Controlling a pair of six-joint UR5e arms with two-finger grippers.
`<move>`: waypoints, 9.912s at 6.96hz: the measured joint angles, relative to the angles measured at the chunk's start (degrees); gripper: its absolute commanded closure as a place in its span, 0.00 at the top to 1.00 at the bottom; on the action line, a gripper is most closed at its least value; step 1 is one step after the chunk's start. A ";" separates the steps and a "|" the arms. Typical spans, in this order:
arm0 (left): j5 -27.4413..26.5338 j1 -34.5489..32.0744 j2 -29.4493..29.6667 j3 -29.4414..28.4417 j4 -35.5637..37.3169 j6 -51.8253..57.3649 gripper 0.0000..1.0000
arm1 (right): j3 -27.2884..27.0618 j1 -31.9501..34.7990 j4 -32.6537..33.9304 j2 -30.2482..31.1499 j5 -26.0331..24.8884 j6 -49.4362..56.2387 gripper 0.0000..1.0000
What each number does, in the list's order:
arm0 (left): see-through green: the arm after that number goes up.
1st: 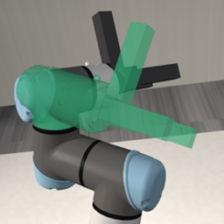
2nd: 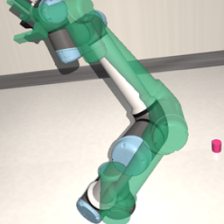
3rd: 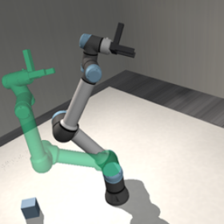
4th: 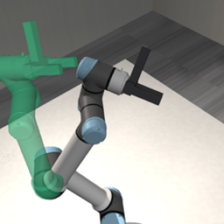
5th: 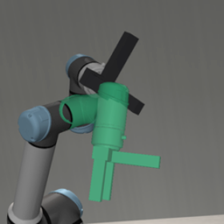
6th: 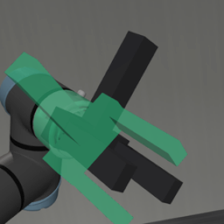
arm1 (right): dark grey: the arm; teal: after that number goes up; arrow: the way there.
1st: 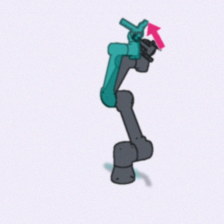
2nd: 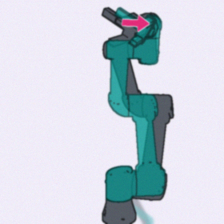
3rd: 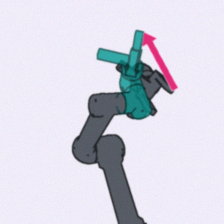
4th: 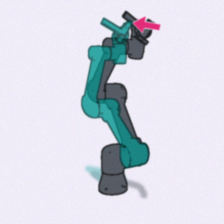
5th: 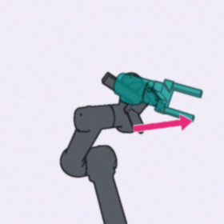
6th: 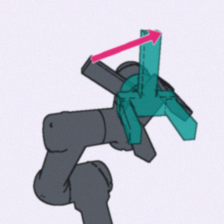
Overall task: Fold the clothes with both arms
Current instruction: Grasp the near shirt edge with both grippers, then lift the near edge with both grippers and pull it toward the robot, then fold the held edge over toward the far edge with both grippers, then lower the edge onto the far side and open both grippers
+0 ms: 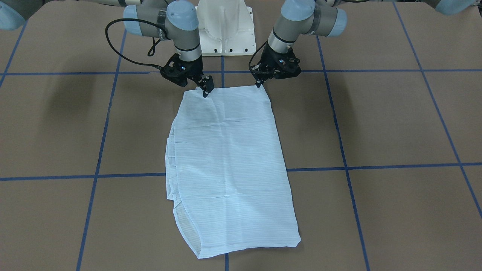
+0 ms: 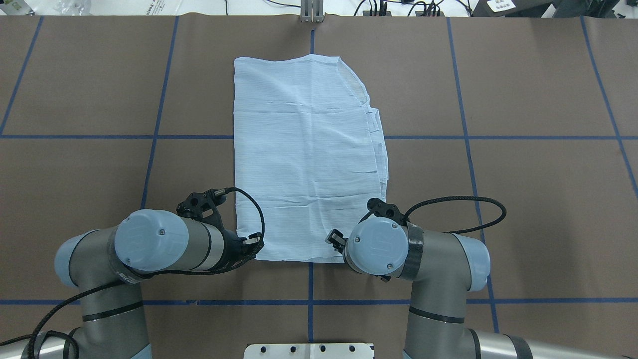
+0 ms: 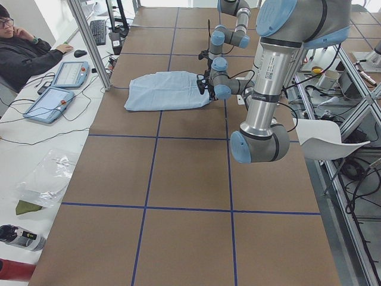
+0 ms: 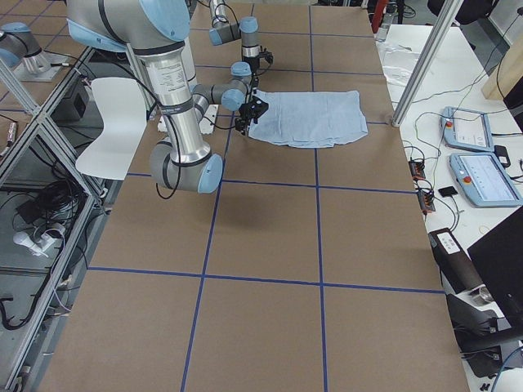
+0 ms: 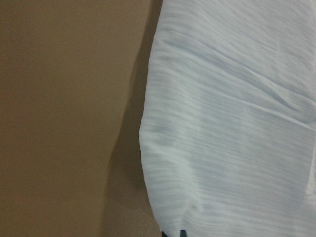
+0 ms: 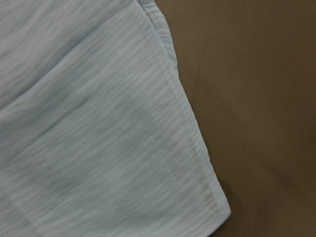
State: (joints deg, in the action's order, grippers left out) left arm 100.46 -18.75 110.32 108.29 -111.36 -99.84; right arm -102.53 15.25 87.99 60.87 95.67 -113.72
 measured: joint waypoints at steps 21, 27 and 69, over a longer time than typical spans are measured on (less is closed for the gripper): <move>-0.18 -0.04 -0.01 -0.54 -0.09 0.09 0.00 | 0.14 -0.66 0.08 -0.46 0.19 0.26 0.21; -0.12 -0.05 0.02 -0.33 -0.09 0.09 0.00 | -1.34 -0.48 0.14 -0.41 0.30 0.10 0.00; 9.35 -19.89 7.17 -10.36 -4.89 3.33 0.99 | 21.33 22.90 -11.23 -16.74 18.17 17.04 1.00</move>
State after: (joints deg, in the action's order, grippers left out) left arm 109.81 -38.64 117.48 97.93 -116.25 -96.51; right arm -81.21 38.15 76.76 44.13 113.84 -96.68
